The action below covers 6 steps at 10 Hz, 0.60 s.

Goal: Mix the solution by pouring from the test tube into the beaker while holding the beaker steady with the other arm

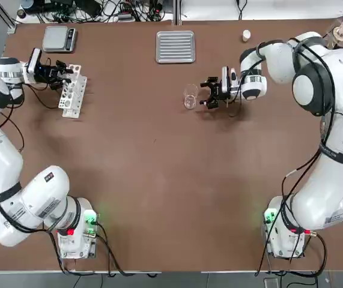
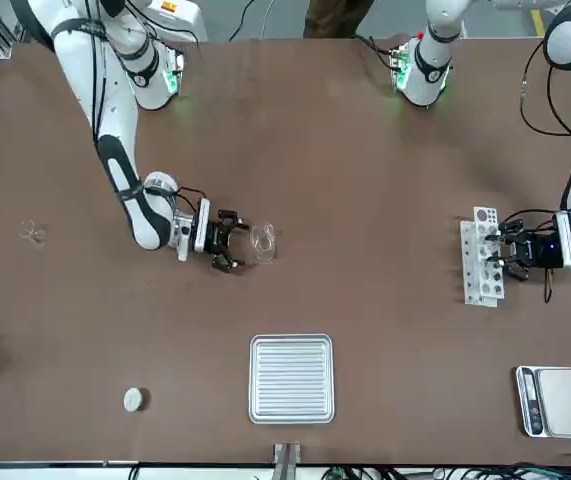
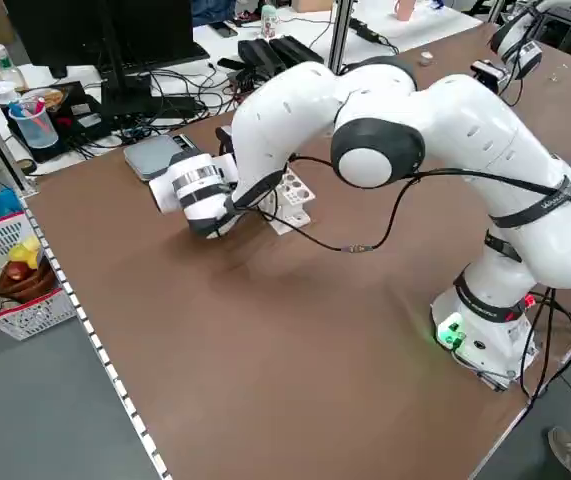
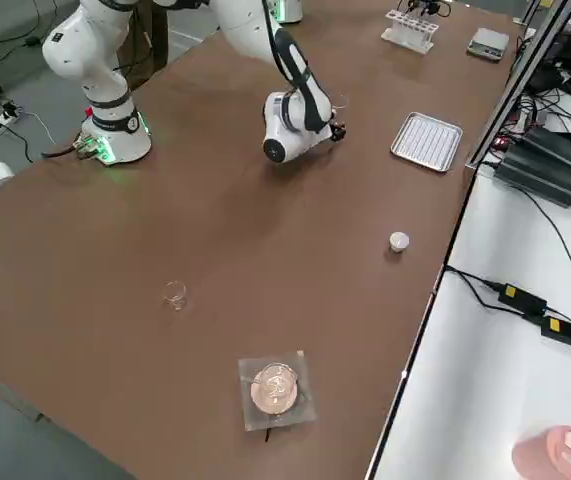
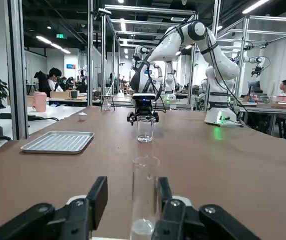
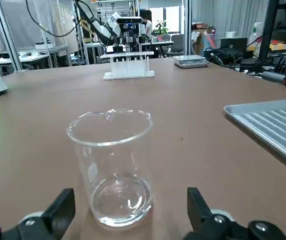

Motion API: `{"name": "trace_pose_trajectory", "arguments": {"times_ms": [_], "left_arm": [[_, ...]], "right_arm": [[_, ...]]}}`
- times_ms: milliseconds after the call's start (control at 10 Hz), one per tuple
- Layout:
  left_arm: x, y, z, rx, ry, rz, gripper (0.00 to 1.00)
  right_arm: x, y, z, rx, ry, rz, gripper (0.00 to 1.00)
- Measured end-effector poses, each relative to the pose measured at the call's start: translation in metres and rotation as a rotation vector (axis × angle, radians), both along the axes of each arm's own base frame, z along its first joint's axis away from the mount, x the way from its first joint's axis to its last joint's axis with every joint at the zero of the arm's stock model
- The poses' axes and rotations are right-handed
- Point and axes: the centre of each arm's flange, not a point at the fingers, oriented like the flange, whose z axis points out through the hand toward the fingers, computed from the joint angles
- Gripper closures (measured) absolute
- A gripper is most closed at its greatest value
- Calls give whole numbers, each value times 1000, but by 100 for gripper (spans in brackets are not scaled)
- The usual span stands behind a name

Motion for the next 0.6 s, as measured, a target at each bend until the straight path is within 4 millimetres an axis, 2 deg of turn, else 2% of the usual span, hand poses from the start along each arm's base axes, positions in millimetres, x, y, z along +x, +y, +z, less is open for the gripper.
{"name": "trace_pose_trajectory", "arguments": {"times_ms": [100, 300, 500, 600], "left_arm": [[0, 0, 0, 0, 0, 1, 65], [-1, 1, 0, -1, 1, 1, 68], [-2, 1, 0, -7, 3, -3, 78], [-3, 2, 0, -7, 4, -2, 78]], "right_arm": [[2, 0, -1, -8, -1, -9, 1], [-1, 4, -5, -18, 8, -14, 1], [-10, 13, -15, -21, 27, -8, 1], [-13, 16, -18, -23, 32, -3, 1]]}}
